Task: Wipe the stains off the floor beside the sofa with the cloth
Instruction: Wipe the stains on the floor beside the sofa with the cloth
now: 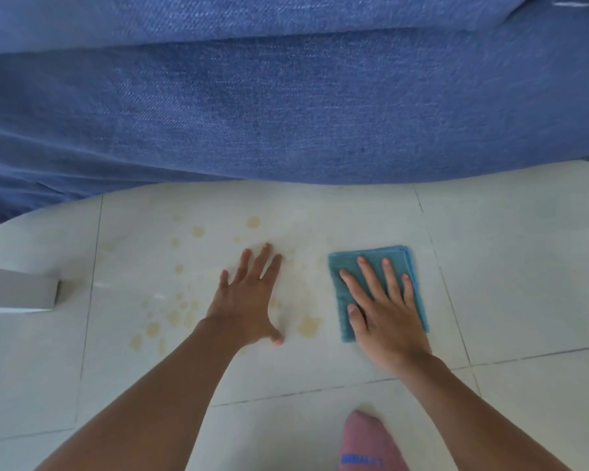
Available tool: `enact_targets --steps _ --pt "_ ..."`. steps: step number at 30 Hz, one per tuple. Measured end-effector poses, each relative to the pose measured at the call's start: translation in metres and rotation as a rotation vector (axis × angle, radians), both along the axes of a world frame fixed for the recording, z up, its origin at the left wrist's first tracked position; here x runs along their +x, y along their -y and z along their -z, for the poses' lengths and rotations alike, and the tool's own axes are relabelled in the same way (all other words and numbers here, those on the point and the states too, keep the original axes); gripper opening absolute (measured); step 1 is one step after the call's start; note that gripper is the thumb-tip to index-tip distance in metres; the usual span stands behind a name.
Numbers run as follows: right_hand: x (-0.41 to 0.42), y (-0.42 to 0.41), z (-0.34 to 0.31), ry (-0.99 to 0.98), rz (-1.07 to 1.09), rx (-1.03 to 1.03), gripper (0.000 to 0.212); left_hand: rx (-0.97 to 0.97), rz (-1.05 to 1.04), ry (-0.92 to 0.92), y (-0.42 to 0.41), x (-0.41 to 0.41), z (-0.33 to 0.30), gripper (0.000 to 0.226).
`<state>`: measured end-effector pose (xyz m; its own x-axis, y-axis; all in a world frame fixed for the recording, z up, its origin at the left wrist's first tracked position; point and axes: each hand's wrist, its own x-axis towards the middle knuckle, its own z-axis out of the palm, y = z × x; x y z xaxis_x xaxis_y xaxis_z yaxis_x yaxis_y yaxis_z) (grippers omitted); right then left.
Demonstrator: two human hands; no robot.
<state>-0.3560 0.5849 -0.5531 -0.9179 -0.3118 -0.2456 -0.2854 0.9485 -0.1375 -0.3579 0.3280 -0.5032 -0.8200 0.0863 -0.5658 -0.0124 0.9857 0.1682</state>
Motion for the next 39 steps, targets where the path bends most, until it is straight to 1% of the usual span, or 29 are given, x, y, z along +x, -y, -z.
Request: enact_targets --steps 1,3,4,5,6,7,9,10,12,14,15,17,18,19,20,22,23,24,25,27,28,29,30,31,33,34,37,38,39 --pt "-0.006 -0.012 0.000 -0.008 0.013 0.005 0.062 0.006 0.003 -0.001 0.001 0.000 0.000 0.143" --pt "-0.039 -0.012 0.004 -0.039 0.191 0.045 0.063 0.009 -0.001 -0.003 0.003 -0.001 0.002 0.143" --pt "-0.057 0.004 0.003 -0.026 0.291 0.033 0.064 0.010 -0.002 0.006 0.003 -0.001 0.001 0.143" --pt "-0.065 0.024 0.001 0.005 0.334 0.030 0.065 0.011 -0.001 0.014 0.002 -0.001 0.001 0.143" --pt "-0.063 0.042 0.000 0.018 0.294 0.028 0.065 0.009 -0.002 0.013 0.002 -0.001 0.001 0.144" --pt "-0.053 0.055 0.001 0.013 0.189 0.006 0.065 0.008 -0.006 0.014 0.002 0.000 0.000 0.144" --pt "-0.029 0.047 -0.002 0.039 -0.003 -0.004 0.064 0.018 -0.015 0.021 0.001 0.000 -0.002 0.145" --pt "-0.031 0.036 -0.005 0.039 -0.024 -0.009 0.064 0.023 -0.015 0.013 0.001 -0.001 -0.001 0.145" --pt "-0.064 0.028 -0.002 0.026 0.054 0.016 0.064 0.029 -0.005 0.006 0.001 -0.003 0.001 0.144" --pt "-0.104 0.048 -0.001 0.050 0.184 0.027 0.063 0.023 0.005 0.012 0.000 -0.003 0.003 0.144" --pt "-0.111 0.061 0.000 0.046 0.191 0.025 0.063 0.019 0.010 0.006 0.000 -0.004 0.004 0.144" --pt "-0.098 0.068 0.001 0.012 0.054 -0.021 0.063 0.023 0.002 0.009 0.001 -0.004 0.004 0.144" --pt "-0.084 0.058 0.001 0.006 -0.027 -0.021 0.063 0.023 0.003 0.016 0.002 -0.003 0.004 0.144" --pt "-0.073 0.041 0.000 0.006 -0.057 -0.006 0.063 0.023 0.011 0.023 0.002 -0.003 0.004 0.144" --pt "-0.074 0.027 -0.002 0.011 -0.011 0.016 0.064 0.022 0.017 0.028 0.002 -0.003 0.004 0.144" --pt "-0.104 0.022 -0.001 0.003 0.228 0.047 0.064 0.013 0.027 0.029 0.002 -0.003 0.005 0.144" --pt "-0.125 0.034 0.001 0.011 0.340 0.034 0.064 0.004 0.036 0.028 0.002 -0.005 0.006 0.144" --pt "-0.140 0.051 -0.002 0.040 0.380 0.023 0.063 -0.004 0.044 0.029 0.001 -0.006 0.006 0.144" --pt "-0.142 0.066 -0.002 0.043 0.336 0.026 0.063 -0.008 0.047 0.031 0.001 -0.008 0.005 0.144" --pt "-0.120 0.073 0.003 -0.001 0.094 0.004 0.063 -0.004 0.040 0.026 0.001 -0.008 0.004 0.144" --pt "-0.105 0.061 0.002 0.007 -0.009 0.005 0.063 -0.002 0.038 0.024 0.001 -0.007 0.002 0.144" --pt "-0.095 0.043 0.000 0.026 -0.052 0.009 0.064 -0.001 0.042 0.027 0.001 -0.007 0.000 0.144" --pt "-0.096 0.027 -0.001 0.040 -0.045 0.020 0.064 0.000 0.043 0.029 0.000 -0.006 -0.001 0.144" --pt "-0.107 0.020 -0.003 0.047 0.014 0.036 0.064 0.001 0.038 0.025 0.000 -0.005 -0.001 0.144" --pt "-0.125 0.032 -0.006 0.106 0.166 0.030 0.062 0.003 0.024 0.017 0.001 -0.004 0.000 0.144" --pt "-0.125 0.045 -0.005 0.119 0.168 0.027 0.062 0.005 0.022 0.020 0.001 -0.004 0.000 0.144" --pt "-0.080 0.048 0.003 0.027 -0.025 -0.007 0.063 0.011 0.037 0.015 0.002 0.002 -0.002 0.142" --pt "-0.063 0.034 0.003 0.009 -0.033 -0.010 0.065 0.013 0.042 0.012 0.003 0.005 -0.004 0.141" --pt "-0.049 0.020 0.001 -0.011 0.027 -0.008 0.065 0.012 0.043 0.014 0.005 0.006 -0.005 0.141"
